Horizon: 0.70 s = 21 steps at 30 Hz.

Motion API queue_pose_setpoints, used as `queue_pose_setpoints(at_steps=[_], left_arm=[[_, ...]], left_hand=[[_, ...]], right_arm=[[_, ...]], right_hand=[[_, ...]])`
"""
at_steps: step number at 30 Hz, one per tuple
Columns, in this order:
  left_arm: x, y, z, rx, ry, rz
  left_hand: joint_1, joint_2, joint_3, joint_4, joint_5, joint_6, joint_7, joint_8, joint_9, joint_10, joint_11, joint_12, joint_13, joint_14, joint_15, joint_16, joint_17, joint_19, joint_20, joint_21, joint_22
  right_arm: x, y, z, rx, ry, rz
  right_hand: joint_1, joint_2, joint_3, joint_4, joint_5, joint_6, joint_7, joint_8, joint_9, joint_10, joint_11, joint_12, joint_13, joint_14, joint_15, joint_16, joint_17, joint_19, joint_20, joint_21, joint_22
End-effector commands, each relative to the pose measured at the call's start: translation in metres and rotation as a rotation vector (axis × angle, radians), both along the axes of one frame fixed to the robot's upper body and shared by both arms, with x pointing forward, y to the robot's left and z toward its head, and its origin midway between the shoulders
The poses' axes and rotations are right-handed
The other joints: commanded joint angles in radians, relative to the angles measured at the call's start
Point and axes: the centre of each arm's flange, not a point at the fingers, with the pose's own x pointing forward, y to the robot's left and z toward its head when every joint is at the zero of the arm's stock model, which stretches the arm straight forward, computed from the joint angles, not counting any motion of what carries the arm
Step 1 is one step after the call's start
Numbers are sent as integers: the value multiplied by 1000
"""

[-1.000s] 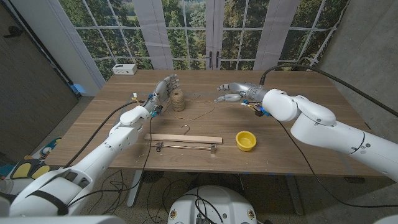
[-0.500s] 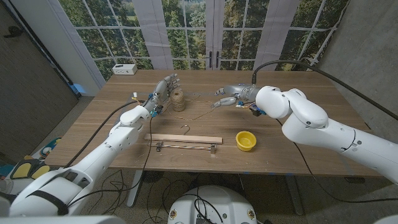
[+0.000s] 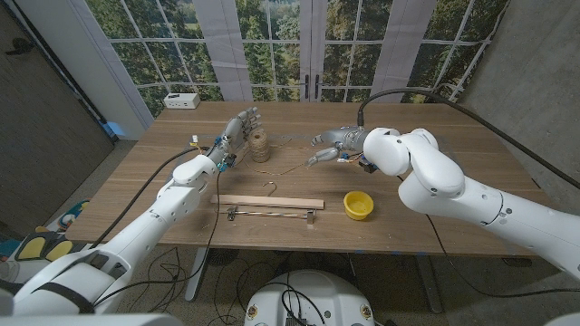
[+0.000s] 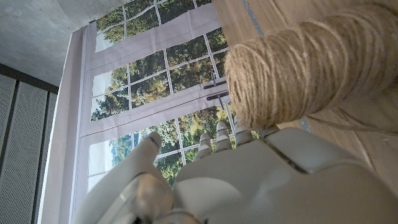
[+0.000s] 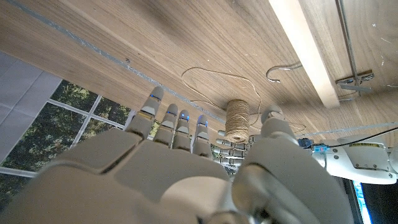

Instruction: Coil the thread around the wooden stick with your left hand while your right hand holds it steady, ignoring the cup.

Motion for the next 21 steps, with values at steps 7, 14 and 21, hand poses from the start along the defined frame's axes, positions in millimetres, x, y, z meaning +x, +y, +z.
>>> queue_pose_setpoints(at_steps=[7,14,21], left_arm=[[-5,2,-5,5,3,-6],[-5,4,-7,3,6,-12],[-4,6,-8,4,10,-13]], left_hand=[[-11,0,-7,2,1,7,-3,1,4,7,4,-1,2,5,9,-2,4,3,8,-2,4],[-12,1,-8,2,1,6,-3,0,4,8,3,-1,2,5,10,-3,4,4,8,-2,4],[-13,2,-8,2,2,7,-4,0,4,8,2,-2,2,6,9,-3,4,4,8,-3,5]], right_arm=[[-9,17,-21,-72,-2,-41],[-12,25,-28,-89,-34,-44],[-13,35,-36,-123,-68,-44]], right_hand=[[46,-16,5,-19,17,8,12,7,3,17,-13,4,6,19,-19,-1,0,23,-2,5,5],[113,-30,10,-22,39,32,39,16,6,71,-7,23,9,91,-50,17,3,79,-20,19,6],[162,-50,9,-27,53,67,47,28,8,97,-2,33,12,130,-65,29,10,118,-34,29,7]])
